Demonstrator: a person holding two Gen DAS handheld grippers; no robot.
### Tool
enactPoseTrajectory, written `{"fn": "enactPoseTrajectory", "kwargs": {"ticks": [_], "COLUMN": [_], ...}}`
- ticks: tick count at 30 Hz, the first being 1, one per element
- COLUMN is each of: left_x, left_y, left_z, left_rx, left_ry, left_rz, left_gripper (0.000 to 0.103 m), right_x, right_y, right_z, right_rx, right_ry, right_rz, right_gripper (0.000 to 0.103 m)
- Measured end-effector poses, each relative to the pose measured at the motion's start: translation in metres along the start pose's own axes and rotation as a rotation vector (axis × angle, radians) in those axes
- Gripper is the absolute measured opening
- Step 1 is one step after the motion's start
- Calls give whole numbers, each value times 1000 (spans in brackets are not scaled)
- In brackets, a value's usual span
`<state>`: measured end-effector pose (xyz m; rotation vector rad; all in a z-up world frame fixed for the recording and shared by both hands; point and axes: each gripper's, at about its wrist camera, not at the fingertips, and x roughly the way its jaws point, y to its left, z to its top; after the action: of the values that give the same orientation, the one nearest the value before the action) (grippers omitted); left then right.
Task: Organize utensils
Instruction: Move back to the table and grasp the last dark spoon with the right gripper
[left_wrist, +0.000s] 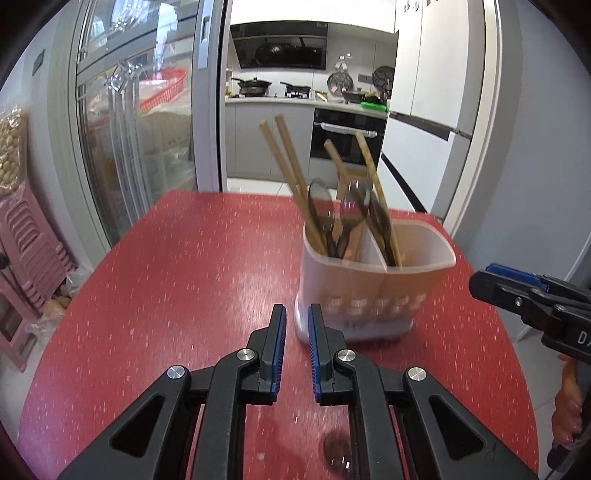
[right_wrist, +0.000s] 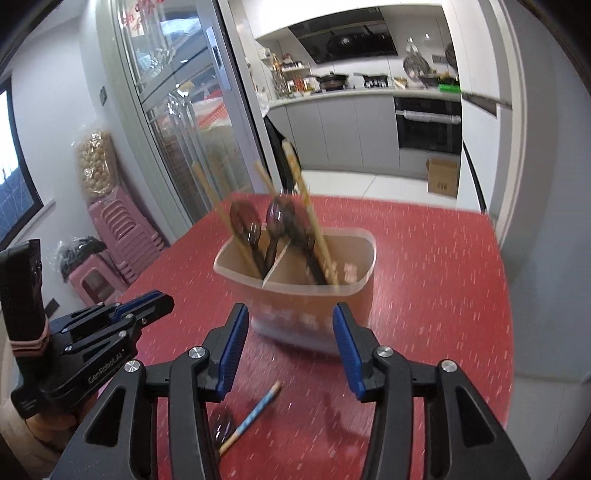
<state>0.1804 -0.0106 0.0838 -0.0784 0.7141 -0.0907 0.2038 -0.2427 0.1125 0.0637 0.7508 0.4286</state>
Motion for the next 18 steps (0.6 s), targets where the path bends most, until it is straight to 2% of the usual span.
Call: {"fn": "enactPoseTrajectory", "kwargs": {"ticks": [11,18], "left_x": [-5,-7], "left_y": [20,31], "left_z": [-62,-96], "left_rx": [-25,-37], "left_ry": [118,169], "left_rz": [15,29], "left_gripper": [40,40], "right_x": [12,24], "right_y": [0,7], "right_z": [-73,-112], "right_rx": [76,127], "right_ry": [182,286], "right_rz": [-26,-11], "right_gripper": [54,54]}}
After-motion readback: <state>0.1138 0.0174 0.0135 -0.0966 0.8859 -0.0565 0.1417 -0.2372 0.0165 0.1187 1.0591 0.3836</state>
